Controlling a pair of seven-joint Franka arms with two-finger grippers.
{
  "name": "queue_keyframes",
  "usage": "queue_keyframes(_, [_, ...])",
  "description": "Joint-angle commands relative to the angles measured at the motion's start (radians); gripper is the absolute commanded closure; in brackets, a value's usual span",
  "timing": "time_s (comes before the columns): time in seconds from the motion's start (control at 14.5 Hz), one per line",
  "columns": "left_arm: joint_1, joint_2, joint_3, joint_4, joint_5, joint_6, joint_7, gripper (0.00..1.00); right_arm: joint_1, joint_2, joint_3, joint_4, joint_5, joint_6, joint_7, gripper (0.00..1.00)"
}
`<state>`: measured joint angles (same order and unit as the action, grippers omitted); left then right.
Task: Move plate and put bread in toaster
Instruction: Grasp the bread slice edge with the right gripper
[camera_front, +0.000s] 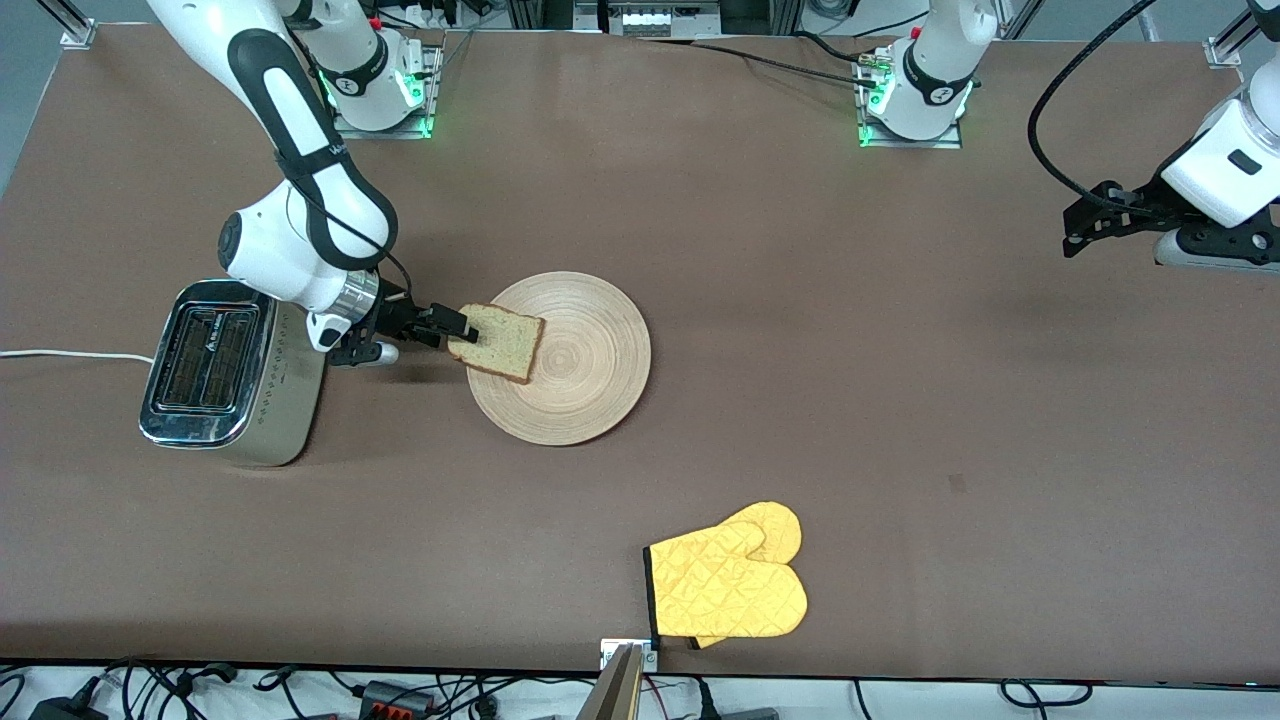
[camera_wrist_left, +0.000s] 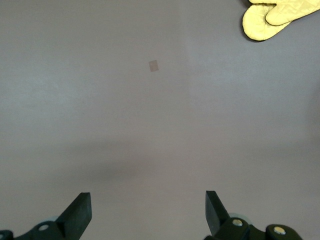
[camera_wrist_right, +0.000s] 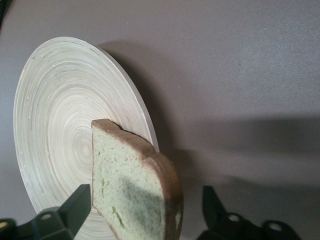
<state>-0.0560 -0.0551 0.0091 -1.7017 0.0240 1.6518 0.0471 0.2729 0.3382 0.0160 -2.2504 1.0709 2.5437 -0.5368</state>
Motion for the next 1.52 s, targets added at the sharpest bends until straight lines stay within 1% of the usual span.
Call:
queue_keyframes(0.0, [-0.005, 0.004, 0.003, 0.025, -0.003, -0.020, 0.020, 0.00, 0.005, 0.005, -0.001, -0.012, 0.049, 0.023, -0.051, 0.25])
queue_keyframes(0.14, [-0.005, 0.008, 0.003, 0.030, -0.003, -0.020, 0.019, 0.00, 0.005, 0.007, -0.001, -0.012, 0.050, 0.023, -0.051, 0.42])
queue_keyframes(0.28, [-0.005, 0.006, 0.005, 0.030, -0.003, -0.021, 0.019, 0.00, 0.005, 0.005, -0.001, -0.012, 0.058, 0.023, -0.048, 0.56])
queue_keyframes(0.34, [-0.005, 0.006, 0.008, 0.030, -0.003, -0.023, 0.020, 0.00, 0.005, 0.005, -0.001, -0.012, 0.063, 0.023, -0.048, 0.60])
queue_keyframes(0.62, [-0.007, 0.006, 0.003, 0.051, -0.003, -0.049, 0.016, 0.00, 0.005, 0.005, -0.001, -0.012, 0.070, 0.021, -0.043, 0.61])
queue_keyframes(0.9, [-0.007, 0.005, 0.002, 0.073, -0.003, -0.122, 0.019, 0.00, 0.000, -0.001, -0.001, -0.012, 0.070, 0.018, -0.046, 0.74])
queue_keyframes(0.97, [-0.007, 0.006, 0.002, 0.083, -0.003, -0.144, 0.017, 0.00, 0.000, -0.007, -0.001, -0.011, 0.070, 0.017, -0.042, 0.81])
queue_keyframes(1.03, [-0.007, 0.006, 0.002, 0.088, -0.003, -0.151, 0.017, 0.00, -0.001, -0.011, -0.002, -0.008, 0.070, 0.017, -0.037, 0.86])
queue_keyframes(1.17, [-0.007, 0.006, 0.002, 0.088, -0.003, -0.155, 0.019, 0.00, -0.003, -0.025, -0.008, -0.005, 0.070, 0.013, -0.034, 0.98])
queue_keyframes(1.24, [-0.007, 0.006, 0.002, 0.089, -0.003, -0.155, 0.019, 0.00, -0.003, -0.034, -0.010, -0.003, 0.070, 0.013, -0.031, 1.00])
queue_keyframes(1.45, [-0.008, 0.006, 0.000, 0.089, -0.001, -0.155, 0.016, 0.00, -0.021, -0.062, -0.011, 0.020, 0.067, 0.000, 0.006, 1.00])
